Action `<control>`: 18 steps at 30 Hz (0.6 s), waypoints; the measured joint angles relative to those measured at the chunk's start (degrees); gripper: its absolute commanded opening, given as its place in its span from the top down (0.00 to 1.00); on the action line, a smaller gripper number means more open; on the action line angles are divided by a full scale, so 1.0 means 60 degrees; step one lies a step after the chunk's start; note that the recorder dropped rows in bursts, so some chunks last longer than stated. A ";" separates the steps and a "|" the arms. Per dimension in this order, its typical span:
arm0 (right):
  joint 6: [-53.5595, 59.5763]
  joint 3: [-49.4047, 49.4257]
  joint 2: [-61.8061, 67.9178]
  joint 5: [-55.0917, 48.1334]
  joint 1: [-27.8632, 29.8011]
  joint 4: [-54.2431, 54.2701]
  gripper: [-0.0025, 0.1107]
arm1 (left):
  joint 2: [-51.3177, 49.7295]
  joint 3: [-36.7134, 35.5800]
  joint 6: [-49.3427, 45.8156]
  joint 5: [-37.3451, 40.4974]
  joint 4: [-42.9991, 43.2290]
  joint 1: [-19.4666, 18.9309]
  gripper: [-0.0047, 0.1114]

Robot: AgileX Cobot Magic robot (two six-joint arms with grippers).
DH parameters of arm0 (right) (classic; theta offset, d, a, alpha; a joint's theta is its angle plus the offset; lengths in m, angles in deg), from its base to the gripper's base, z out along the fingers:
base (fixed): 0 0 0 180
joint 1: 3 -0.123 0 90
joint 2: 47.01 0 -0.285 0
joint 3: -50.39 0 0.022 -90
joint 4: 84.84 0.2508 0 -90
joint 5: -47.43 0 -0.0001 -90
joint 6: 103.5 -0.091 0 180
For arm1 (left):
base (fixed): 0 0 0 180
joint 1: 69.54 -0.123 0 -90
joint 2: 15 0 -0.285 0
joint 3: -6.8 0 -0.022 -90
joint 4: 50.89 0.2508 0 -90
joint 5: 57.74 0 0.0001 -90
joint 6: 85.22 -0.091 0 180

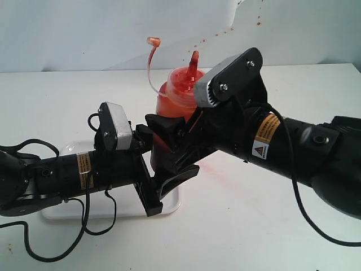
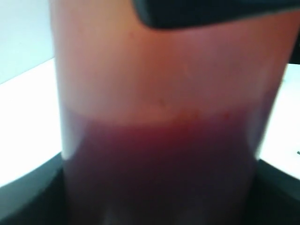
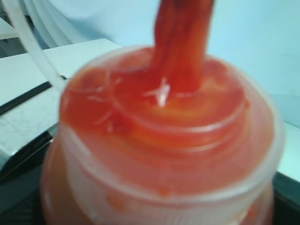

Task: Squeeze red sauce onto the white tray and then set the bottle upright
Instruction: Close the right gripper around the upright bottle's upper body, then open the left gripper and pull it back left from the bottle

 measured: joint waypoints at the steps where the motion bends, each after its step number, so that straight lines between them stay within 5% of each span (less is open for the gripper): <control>1: 0.0023 0.0000 0.0000 -0.0029 0.0000 0.0042 0.98 | -0.0018 0.0000 0.0017 -0.0006 0.0000 0.0000 0.89; 5: 0.0082 0.0000 0.0004 -0.0109 -0.0019 0.0157 0.98 | -0.0027 0.0000 0.0017 0.0013 0.0000 0.0000 0.67; 10: 0.0082 0.0000 0.0004 -0.0132 -0.0019 0.0192 0.98 | -0.0027 0.0000 0.0035 0.0029 0.0000 0.0000 0.17; 12: 0.0315 0.0000 0.0004 -0.0308 0.0001 0.0218 0.98 | -0.0027 0.0000 0.0154 0.0029 -0.0105 0.0000 0.05; 18: 0.0463 0.0018 0.0004 -0.0719 0.0064 0.0359 0.98 | -0.0027 0.0000 0.0234 0.0070 -0.0312 -0.0048 0.06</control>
